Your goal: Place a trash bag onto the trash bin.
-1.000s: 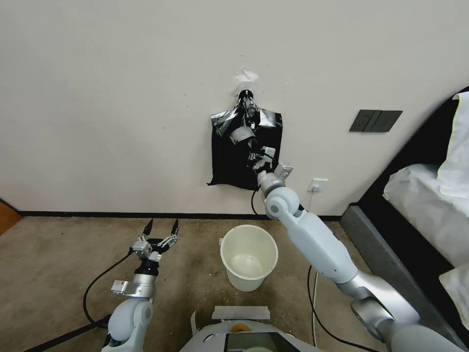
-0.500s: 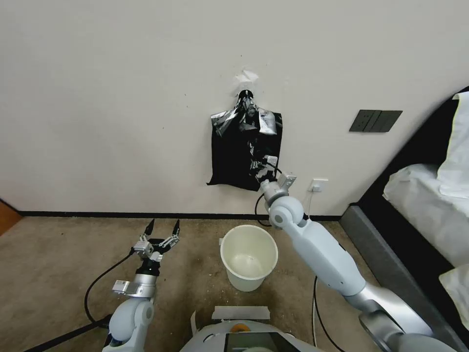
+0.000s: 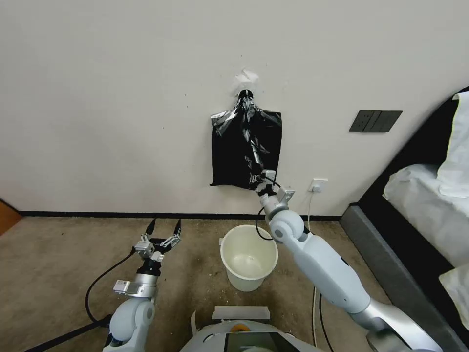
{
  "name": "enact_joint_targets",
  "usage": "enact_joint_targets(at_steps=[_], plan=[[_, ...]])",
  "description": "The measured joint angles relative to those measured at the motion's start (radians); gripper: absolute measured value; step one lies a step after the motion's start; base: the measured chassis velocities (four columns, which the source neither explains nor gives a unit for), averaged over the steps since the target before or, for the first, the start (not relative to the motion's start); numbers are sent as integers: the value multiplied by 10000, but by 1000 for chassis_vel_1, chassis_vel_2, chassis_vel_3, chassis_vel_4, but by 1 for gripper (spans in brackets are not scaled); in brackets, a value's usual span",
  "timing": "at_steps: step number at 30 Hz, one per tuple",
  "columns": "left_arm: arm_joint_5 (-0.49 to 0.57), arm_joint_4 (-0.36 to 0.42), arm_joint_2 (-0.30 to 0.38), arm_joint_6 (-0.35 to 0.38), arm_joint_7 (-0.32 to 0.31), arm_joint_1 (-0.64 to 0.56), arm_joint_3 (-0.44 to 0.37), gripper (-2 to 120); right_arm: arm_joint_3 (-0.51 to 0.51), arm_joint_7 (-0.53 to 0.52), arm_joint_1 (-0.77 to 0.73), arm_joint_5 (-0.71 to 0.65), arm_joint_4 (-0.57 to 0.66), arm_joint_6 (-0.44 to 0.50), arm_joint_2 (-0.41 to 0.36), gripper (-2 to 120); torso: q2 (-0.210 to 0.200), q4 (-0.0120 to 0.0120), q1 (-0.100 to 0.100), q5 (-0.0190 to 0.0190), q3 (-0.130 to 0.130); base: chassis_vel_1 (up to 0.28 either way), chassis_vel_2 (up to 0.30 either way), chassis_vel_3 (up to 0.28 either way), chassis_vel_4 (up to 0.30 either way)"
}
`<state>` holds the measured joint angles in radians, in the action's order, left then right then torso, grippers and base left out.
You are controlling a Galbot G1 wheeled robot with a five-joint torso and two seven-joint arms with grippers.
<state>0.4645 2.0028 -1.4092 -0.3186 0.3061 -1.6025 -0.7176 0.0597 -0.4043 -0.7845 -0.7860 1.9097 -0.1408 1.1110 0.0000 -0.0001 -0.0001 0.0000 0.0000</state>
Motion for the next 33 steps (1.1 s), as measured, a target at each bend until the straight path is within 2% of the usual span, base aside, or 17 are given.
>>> enact_joint_targets(at_steps=[11,15,18,19,20,23,24,26,27,30,31,33], plan=[[33,144,163,33,-2,19,145,100,-102,227,-924,371,224,19,-1,0,0,2,0,0,0,0,0,0,0],[396,409,682,170,29,183,305,100,-93,276,-1170,473,304,20,-83,0,0,2,1,0,0,0,0,0,0],[974,742,1578,439,124,669,462,100,-81,330,-1430,594,416,20,-188,0,0,1,0,-1,0,0,0,0,0],[974,742,1578,439,124,669,462,100,-81,330,-1430,594,416,20,-188,0,0,1,0,-1,0,0,0,0,0],[1167,829,1865,528,134,876,519,100,-79,337,-1488,631,439,20,-204,0,0,1,1,-2,0,0,0,0,0],[2089,1066,3081,832,159,1668,786,100,-88,360,-1538,752,526,22,-227,0,0,-1,0,-2,1,0,0,0,0],[2089,1066,3081,832,159,1668,786,100,-88,360,-1538,752,526,22,-227,0,0,-1,0,-2,1,0,0,0,0],[3155,1195,4177,1011,184,2318,1021,100,-81,385,-1439,824,554,24,-220,0,0,-1,1,-3,1,0,0,0,0],[3155,1195,4177,1011,184,2318,1021,100,-81,385,-1439,824,554,24,-220,0,0,-1,1,-3,1,0,0,0,0],[4291,1290,5624,1130,178,2913,1178,100,248,453,-1044,913,416,39,-142,0,0,-4,1,-1,1,0,0,0,0],[4291,1290,5624,1130,178,2913,1178,100,248,453,-1044,913,416,39,-142,0,0,-4,1,-1,1,0,0,0,0],[4786,1340,6558,1162,105,3152,1183,100,726,501,-503,999,147,90,-3,0,0,1,1,-4,1,0,0,0,0]])
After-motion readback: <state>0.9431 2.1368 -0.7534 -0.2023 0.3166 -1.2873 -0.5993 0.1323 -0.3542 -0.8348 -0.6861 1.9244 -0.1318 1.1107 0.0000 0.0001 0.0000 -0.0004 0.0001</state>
